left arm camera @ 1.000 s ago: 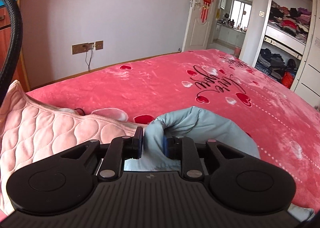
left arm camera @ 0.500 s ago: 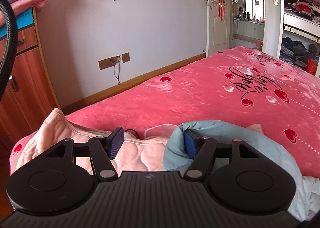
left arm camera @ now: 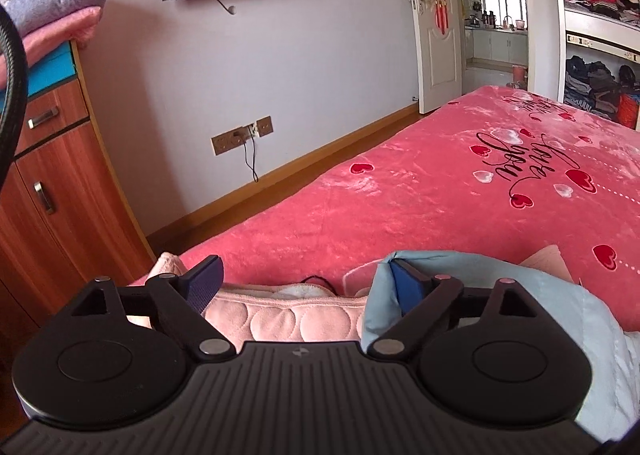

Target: Fold large clothes

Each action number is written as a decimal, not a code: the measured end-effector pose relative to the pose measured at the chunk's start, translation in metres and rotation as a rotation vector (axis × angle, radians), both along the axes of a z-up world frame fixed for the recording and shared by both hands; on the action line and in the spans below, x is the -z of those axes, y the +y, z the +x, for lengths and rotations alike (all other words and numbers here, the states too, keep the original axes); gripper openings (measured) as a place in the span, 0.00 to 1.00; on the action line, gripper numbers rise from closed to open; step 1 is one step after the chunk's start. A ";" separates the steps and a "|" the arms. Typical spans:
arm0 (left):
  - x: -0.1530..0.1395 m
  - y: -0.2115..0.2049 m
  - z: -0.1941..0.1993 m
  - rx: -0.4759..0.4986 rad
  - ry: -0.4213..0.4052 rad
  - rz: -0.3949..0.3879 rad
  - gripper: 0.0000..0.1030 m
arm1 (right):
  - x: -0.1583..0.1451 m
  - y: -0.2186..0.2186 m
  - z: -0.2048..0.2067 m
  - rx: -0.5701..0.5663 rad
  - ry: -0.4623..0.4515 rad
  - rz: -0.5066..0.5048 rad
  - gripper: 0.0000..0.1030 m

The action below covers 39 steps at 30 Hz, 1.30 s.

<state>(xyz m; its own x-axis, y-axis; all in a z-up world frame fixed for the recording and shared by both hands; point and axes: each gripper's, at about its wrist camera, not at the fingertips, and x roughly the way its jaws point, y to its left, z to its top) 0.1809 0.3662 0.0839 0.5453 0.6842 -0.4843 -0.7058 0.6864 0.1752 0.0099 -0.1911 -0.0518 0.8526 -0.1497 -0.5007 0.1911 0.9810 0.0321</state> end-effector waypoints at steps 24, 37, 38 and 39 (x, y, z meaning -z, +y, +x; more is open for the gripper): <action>-0.051 -0.056 -0.102 0.207 0.013 0.114 1.00 | 0.018 -0.036 -0.007 -0.081 0.134 0.350 0.99; 0.074 -0.152 -0.195 0.448 0.046 -0.315 1.00 | 0.017 -0.038 -0.035 -0.172 0.204 0.491 0.96; 0.083 -0.156 -0.198 0.447 0.053 -0.336 1.00 | 0.018 -0.036 -0.036 -0.179 0.212 0.499 0.96; 0.092 -0.159 -0.200 0.448 0.061 -0.351 1.00 | 0.018 -0.033 -0.037 -0.183 0.220 0.495 0.96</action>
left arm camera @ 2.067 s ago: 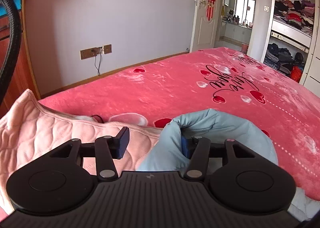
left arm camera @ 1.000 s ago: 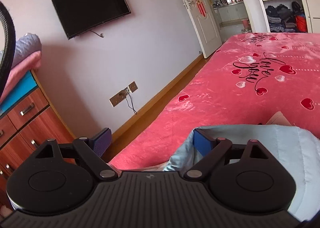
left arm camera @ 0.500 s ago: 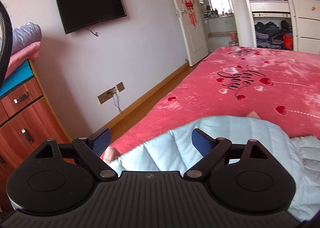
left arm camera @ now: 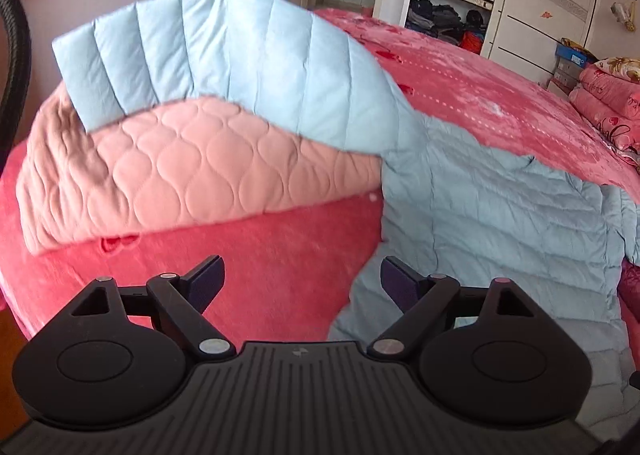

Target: Fold large clothes

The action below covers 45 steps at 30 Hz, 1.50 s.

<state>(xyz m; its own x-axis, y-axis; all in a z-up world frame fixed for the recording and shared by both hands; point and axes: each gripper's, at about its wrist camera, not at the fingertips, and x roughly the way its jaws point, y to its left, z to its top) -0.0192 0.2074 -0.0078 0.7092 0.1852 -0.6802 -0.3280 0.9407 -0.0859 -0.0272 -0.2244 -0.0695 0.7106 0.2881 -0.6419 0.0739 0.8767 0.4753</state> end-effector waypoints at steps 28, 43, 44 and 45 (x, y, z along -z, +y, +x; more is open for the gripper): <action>0.072 -0.080 -0.031 0.219 0.121 -0.013 0.40 | 0.003 0.019 -0.021 -0.011 0.066 0.132 0.09; 0.066 -0.133 -0.059 0.397 0.206 0.040 0.16 | -0.027 0.010 -0.058 0.043 0.093 -0.017 0.02; 0.066 -0.135 -0.062 0.410 0.210 0.047 0.16 | -0.028 0.011 -0.061 0.044 0.097 -0.029 0.02; 0.065 -0.137 -0.065 0.420 0.214 0.055 0.16 | -0.029 0.012 -0.063 0.045 0.100 -0.041 0.02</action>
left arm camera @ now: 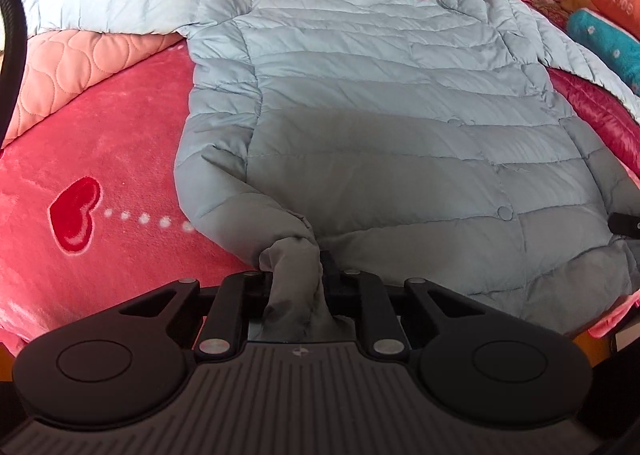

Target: Fold large clothes

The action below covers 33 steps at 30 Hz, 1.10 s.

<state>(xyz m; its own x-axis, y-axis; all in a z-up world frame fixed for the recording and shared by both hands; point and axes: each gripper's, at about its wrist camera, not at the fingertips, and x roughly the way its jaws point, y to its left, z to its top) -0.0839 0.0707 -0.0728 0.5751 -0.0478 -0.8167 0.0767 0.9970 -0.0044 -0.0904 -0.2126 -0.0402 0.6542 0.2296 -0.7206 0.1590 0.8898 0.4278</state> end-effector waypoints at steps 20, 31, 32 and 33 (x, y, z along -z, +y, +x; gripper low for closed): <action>-0.045 0.029 -0.017 0.006 -0.006 -0.022 0.32 | -0.019 0.001 -0.030 0.031 -0.009 -0.032 0.47; -0.109 0.051 -0.022 -0.031 -0.140 -0.093 0.57 | -0.037 -0.015 -0.050 0.148 -0.205 0.057 0.77; -0.115 0.055 -0.021 -0.044 -0.153 -0.105 0.59 | -0.037 -0.016 -0.049 0.156 -0.215 0.065 0.78; -0.118 0.060 -0.017 -0.058 -0.165 -0.114 0.61 | -0.037 -0.016 -0.048 0.161 -0.222 0.073 0.79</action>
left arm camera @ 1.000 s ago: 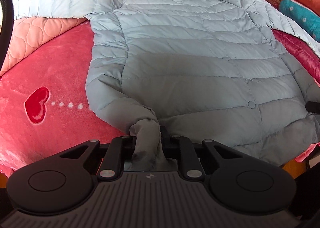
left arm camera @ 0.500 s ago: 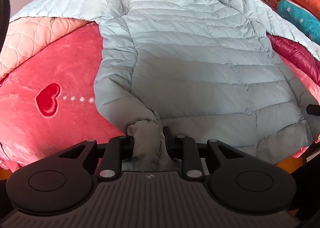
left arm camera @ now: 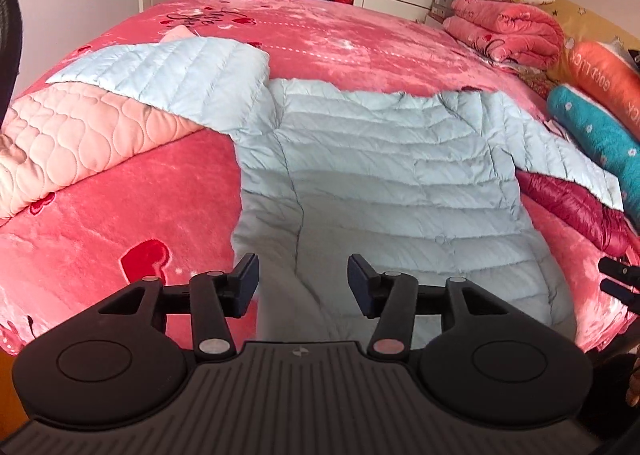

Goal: Fold large clothes
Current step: 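Move the left tool to the jacket sleeve cuff and close it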

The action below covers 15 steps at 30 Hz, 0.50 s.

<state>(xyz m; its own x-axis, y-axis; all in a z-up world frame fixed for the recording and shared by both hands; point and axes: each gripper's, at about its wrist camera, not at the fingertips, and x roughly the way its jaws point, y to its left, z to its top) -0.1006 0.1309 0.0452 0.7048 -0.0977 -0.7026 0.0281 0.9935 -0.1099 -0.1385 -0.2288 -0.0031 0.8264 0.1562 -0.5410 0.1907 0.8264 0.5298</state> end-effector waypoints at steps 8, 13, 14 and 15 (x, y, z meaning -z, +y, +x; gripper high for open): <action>-0.023 0.079 0.049 -0.214 -0.071 -0.119 0.62 | 0.004 0.008 0.017 -0.008 -0.033 -0.035 0.82; -0.032 0.134 0.089 -0.365 -0.133 -0.155 0.61 | 0.013 0.026 0.042 -0.059 -0.025 -0.088 0.82; -0.033 0.145 0.097 -0.399 -0.146 -0.169 0.61 | 0.015 0.030 0.048 -0.072 -0.021 -0.100 0.82; -0.034 0.156 0.105 -0.432 -0.155 -0.180 0.61 | 0.016 0.035 0.052 -0.079 -0.022 -0.118 0.82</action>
